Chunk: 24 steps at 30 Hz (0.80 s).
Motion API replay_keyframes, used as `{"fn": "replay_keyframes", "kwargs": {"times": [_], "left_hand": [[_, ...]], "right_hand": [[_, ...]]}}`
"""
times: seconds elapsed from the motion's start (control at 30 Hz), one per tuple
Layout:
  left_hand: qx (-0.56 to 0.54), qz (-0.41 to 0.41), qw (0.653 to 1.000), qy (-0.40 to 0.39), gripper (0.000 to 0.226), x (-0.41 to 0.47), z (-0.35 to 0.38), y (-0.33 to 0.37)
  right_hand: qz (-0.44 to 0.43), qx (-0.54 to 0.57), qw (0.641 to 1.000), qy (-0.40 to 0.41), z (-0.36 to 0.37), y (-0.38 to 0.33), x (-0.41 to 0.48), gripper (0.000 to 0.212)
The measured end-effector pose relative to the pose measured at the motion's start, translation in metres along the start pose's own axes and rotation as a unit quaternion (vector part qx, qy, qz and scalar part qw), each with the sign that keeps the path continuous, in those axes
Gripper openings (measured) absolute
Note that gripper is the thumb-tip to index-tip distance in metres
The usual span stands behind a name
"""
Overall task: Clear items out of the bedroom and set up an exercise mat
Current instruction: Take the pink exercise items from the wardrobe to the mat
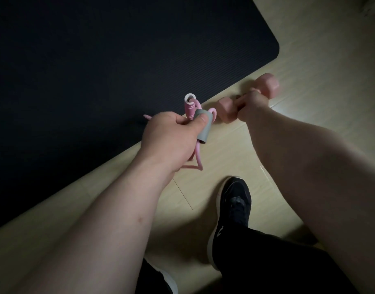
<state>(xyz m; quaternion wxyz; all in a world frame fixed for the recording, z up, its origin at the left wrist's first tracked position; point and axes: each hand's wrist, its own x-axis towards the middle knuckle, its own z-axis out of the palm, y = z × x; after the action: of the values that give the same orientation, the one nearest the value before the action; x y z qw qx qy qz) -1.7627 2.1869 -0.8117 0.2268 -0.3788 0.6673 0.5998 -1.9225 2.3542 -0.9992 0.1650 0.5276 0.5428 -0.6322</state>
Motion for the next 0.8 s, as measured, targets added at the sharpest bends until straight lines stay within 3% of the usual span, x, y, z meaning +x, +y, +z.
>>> {"fn": "replay_keyframes", "kwargs": {"times": [0.2,0.43,0.53,0.6,0.8], "left_hand": [[-0.019,-0.045,0.999,-0.011,0.042,0.000,-0.003,-0.005],[-0.015,-0.021,1.000,-0.011,0.036,-0.001,0.010,0.006],[-0.007,0.006,1.000,-0.023,0.046,-0.008,0.010,0.016],[0.016,0.022,0.999,-0.037,0.047,-0.016,0.006,0.024],[0.086,0.065,0.992,-0.064,0.047,-0.061,-0.020,0.046]], "right_hand": [[-0.018,-0.019,1.000,-0.018,0.001,-0.011,0.002,0.019],[-0.083,-0.203,0.975,0.047,-0.009,0.001,-0.003,0.050],[-0.130,-0.314,0.935,0.103,-0.023,-0.009,-0.021,0.056],[-0.145,-0.357,0.920,0.072,-0.035,-0.012,-0.037,0.055],[-0.019,-0.250,0.966,-0.068,-0.033,-0.011,-0.127,0.042]]}}
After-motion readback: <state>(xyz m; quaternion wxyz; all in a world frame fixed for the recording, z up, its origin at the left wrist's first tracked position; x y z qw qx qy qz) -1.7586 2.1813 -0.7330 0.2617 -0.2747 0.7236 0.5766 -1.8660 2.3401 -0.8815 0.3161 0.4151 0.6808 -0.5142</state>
